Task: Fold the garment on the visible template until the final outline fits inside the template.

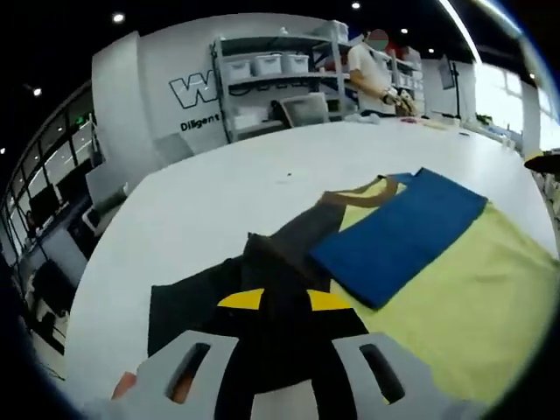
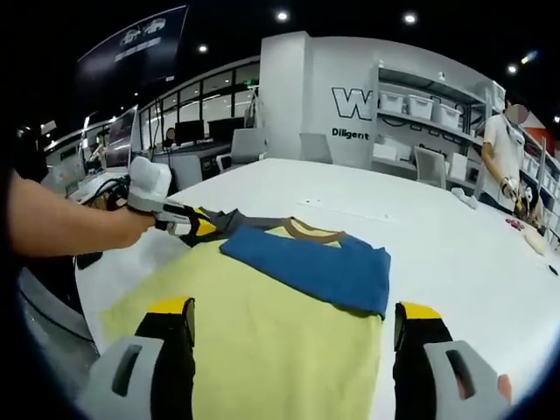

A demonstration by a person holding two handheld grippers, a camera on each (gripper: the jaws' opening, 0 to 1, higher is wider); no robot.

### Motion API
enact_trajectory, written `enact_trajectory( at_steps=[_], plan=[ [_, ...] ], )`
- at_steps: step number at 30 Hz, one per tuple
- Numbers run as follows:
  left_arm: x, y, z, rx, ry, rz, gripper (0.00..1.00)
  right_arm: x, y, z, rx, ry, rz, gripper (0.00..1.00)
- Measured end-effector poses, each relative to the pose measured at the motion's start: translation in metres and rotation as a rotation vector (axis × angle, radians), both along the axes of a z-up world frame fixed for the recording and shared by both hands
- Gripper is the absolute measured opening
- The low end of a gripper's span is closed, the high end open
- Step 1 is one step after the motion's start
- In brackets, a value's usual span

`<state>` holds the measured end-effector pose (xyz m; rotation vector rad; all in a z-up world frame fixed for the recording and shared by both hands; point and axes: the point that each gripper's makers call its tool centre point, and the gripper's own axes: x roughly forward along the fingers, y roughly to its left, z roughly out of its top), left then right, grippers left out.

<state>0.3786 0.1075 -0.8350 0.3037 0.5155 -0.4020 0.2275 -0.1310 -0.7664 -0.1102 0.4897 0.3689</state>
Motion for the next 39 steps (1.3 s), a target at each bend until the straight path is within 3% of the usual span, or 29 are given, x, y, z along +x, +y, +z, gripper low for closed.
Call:
enact_trajectory(
  at_steps=[5,13,24,27,35,39],
  plan=[
    [0.005,0.005,-0.007,0.072,-0.006,-0.034,0.17,0.0,-0.002,-0.001,-0.001,0.003,-0.004,0.93],
    [0.012,0.003,-0.012,0.269,-0.069,-0.142,0.19,0.002,-0.002,-0.003,0.001,0.007,-0.006,0.92],
    [0.019,-0.002,-0.015,0.359,-0.11,-0.17,0.15,0.003,-0.003,-0.002,0.007,0.008,-0.007,0.9],
    [0.022,0.001,-0.014,0.427,-0.136,-0.167,0.15,0.003,-0.003,-0.002,0.009,0.006,-0.006,0.89],
    [0.02,0.001,-0.019,0.439,-0.128,-0.149,0.07,0.004,-0.002,-0.003,0.013,0.009,-0.001,0.88],
    [0.021,-0.002,-0.018,0.428,-0.133,-0.155,0.07,0.003,0.0,-0.005,0.009,0.015,0.005,0.87]
  ],
)
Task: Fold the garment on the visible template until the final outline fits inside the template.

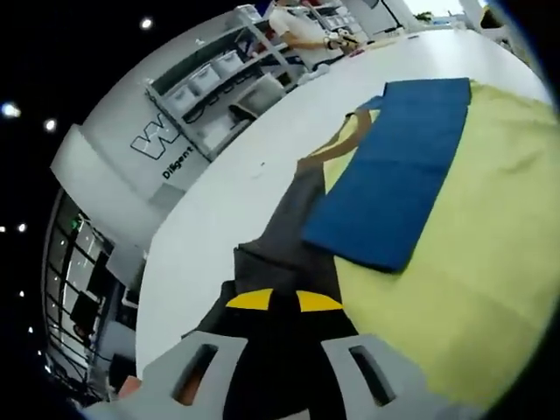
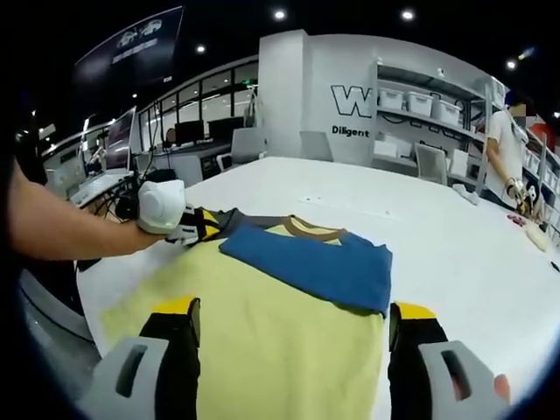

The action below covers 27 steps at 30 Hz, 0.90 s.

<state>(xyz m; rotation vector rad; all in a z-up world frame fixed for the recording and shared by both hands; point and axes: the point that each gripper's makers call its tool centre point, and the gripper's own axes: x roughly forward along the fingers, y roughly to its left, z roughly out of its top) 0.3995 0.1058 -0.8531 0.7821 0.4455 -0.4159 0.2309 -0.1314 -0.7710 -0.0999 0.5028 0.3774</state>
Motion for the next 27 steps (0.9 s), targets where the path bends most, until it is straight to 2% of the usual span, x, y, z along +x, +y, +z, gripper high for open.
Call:
enact_trajectory(
  at_steps=[3,6,11,15,16,17,19,23,27],
  plan=[
    [0.001,-0.001,0.0,-0.004,0.0,0.002,0.06,0.0,0.0,0.0,-0.001,0.0,0.001,0.87],
    [-0.001,0.0,-0.002,-0.011,0.014,0.011,0.01,0.0,0.0,0.0,-0.001,0.002,0.001,0.87],
    [0.0,0.004,0.004,-0.045,-0.011,0.033,0.0,0.0,0.0,0.0,-0.004,0.002,-0.001,0.87],
    [0.004,0.011,0.024,-0.13,-0.074,0.077,0.0,-0.001,0.0,-0.001,-0.008,0.001,0.001,0.87],
    [0.005,0.015,0.032,-0.193,-0.08,0.114,0.0,-0.001,0.0,0.0,-0.007,0.001,0.001,0.87],
    [0.005,0.017,0.035,-0.217,-0.083,0.13,0.0,-0.001,0.0,0.0,-0.008,0.002,0.001,0.87],
    [0.007,0.025,0.047,-0.25,-0.111,0.168,0.0,-0.001,0.0,0.0,-0.011,0.0,0.003,0.86],
    [0.007,0.028,0.065,-0.326,-0.144,0.202,0.0,-0.001,0.001,-0.001,-0.014,0.002,0.006,0.86],
    [0.006,0.03,0.075,-0.367,-0.158,0.218,0.0,-0.002,0.002,-0.001,-0.016,0.004,0.011,0.86]
  ],
)
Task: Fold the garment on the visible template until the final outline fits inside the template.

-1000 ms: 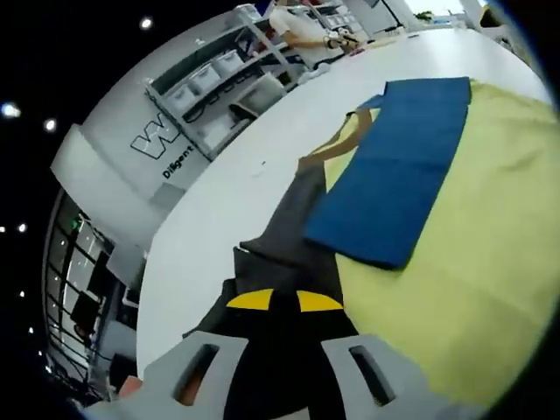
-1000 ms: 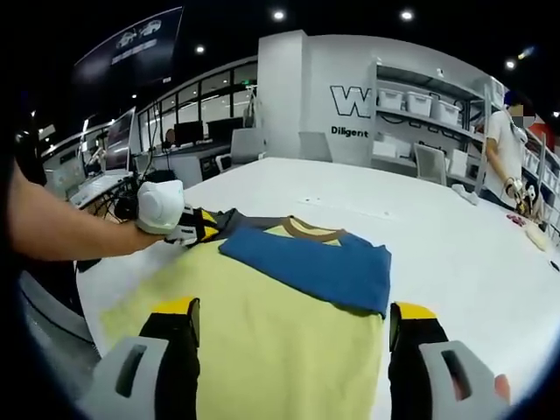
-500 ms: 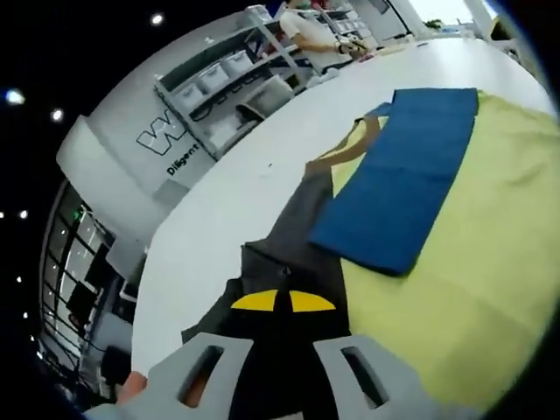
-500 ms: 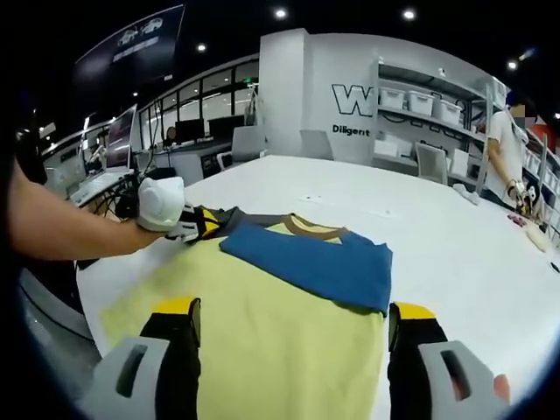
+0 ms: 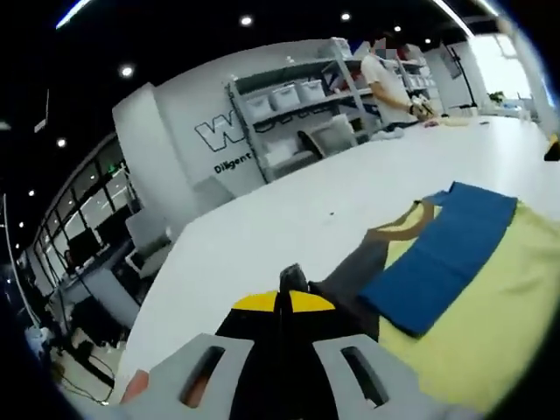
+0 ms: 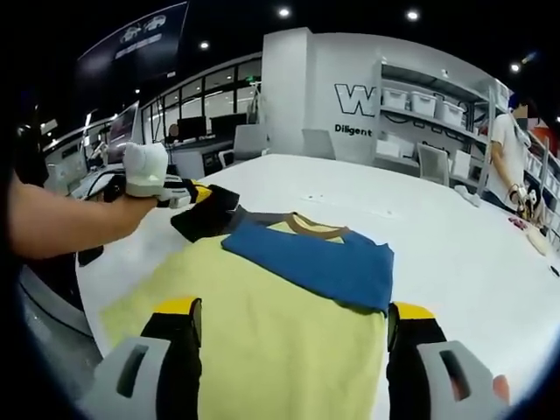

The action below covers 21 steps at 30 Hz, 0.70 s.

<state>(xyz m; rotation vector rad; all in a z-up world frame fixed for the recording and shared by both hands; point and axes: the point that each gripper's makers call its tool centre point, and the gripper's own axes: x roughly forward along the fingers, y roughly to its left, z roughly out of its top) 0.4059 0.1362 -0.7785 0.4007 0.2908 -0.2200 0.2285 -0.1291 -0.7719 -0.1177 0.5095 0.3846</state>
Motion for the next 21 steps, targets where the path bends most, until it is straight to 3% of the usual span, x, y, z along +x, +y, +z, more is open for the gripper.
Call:
enact_trajectory(
  at_steps=[1,10,15,21],
  plan=[
    [-0.004,0.001,0.009,-0.072,-0.012,0.034,0.0,-0.001,0.001,0.0,-0.002,0.001,0.003,0.85],
    [-0.007,-0.01,0.039,-0.154,-0.055,0.048,0.0,-0.001,0.002,0.0,-0.006,0.002,0.012,0.85],
    [-0.007,-0.035,0.057,-0.182,-0.086,0.017,0.0,-0.001,0.002,0.0,-0.008,0.003,0.014,0.85],
    [-0.008,-0.069,0.063,-0.206,-0.092,-0.028,0.0,-0.003,0.001,-0.001,-0.016,0.009,0.014,0.84]
  ],
)
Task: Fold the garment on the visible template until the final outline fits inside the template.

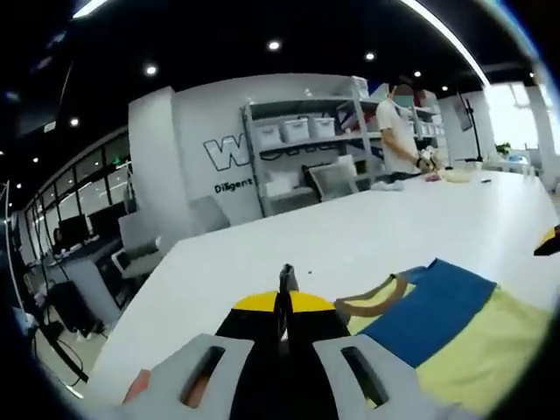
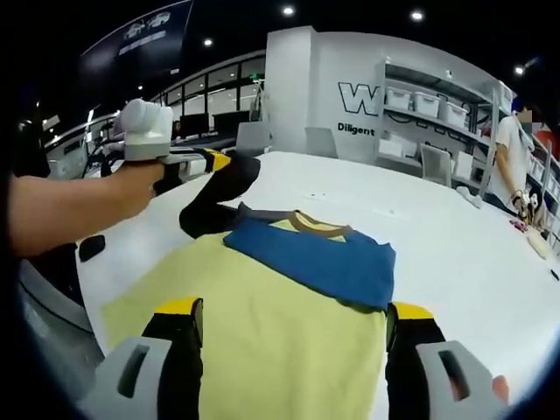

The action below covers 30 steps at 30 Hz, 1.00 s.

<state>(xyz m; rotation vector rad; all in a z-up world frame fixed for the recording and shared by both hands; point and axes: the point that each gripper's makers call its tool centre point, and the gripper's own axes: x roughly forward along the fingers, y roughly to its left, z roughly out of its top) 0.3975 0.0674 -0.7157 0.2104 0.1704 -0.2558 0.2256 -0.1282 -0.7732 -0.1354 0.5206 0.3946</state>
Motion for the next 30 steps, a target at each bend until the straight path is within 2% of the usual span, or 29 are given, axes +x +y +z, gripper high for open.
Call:
enact_trajectory(
  at_steps=[13,20,27,30],
  plan=[
    [-0.006,-0.067,-0.001,-0.021,0.005,-0.107,0.0,-0.003,-0.005,-0.009,-0.025,0.036,-0.013,0.85],
    [-0.015,-0.112,-0.004,-0.007,0.007,-0.192,0.0,-0.007,-0.011,-0.02,-0.051,0.083,-0.029,0.85],
    [-0.022,-0.146,-0.001,0.01,-0.011,-0.265,0.0,-0.009,-0.013,-0.027,-0.062,0.116,-0.032,0.85],
    [-0.025,-0.157,-0.006,0.021,-0.003,-0.288,0.0,-0.01,-0.013,-0.028,-0.067,0.12,-0.028,0.85]
  ],
)
